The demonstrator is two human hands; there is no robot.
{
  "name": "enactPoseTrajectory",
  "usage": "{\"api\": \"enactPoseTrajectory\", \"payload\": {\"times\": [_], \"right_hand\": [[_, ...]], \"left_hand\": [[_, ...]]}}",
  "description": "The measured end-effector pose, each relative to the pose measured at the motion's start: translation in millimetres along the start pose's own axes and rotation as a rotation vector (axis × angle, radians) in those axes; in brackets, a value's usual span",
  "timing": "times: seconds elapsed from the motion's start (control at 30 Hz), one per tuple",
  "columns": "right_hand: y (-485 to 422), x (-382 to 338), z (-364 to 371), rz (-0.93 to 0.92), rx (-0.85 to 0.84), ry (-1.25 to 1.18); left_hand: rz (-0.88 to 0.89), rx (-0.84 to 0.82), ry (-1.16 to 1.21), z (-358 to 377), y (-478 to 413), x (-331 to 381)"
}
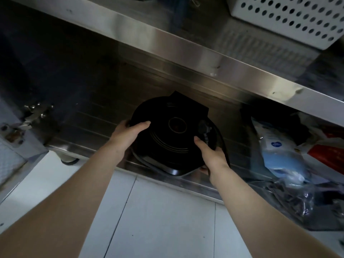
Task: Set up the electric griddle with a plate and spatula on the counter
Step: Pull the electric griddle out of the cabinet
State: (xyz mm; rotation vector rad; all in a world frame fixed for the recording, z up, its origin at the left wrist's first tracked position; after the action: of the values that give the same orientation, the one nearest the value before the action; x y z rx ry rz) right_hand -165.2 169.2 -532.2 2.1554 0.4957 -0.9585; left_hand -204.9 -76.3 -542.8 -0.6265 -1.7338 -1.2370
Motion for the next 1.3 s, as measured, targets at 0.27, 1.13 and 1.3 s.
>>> {"api": "enactPoseTrajectory", "payload": {"times": [0.27, 1.13, 1.3], "right_hand": [[-9.9, -9.2, -1.0, -0.002, -0.118, -0.023], [306.3, -53.2, -169.4, 0.061, -0.187, 0.165], [397.3, -104.7, -221.9, 0.03, -0.176, 0.145]], "left_hand": [[-0.046, -0.047, -0.097, 13.2, -6.0, 17.9], [-0.165, 0.352, -0.017, -218.3, 337.6, 94.9], [-0.159, 0.361, 0.04, -270.9, 420.2, 158.6]]}}
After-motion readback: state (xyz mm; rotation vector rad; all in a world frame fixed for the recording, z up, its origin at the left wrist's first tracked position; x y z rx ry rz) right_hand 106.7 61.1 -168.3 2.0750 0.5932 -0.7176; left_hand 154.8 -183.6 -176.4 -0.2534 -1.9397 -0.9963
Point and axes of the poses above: each hand's wrist, its own y-axis away from the middle knuckle, its own z-axis out of the palm, x = y × z, the point moved 4 cm from there along -y, towards the middle knuckle, and after that the axes turned 15 degrees about x, right-handed, at the moved point
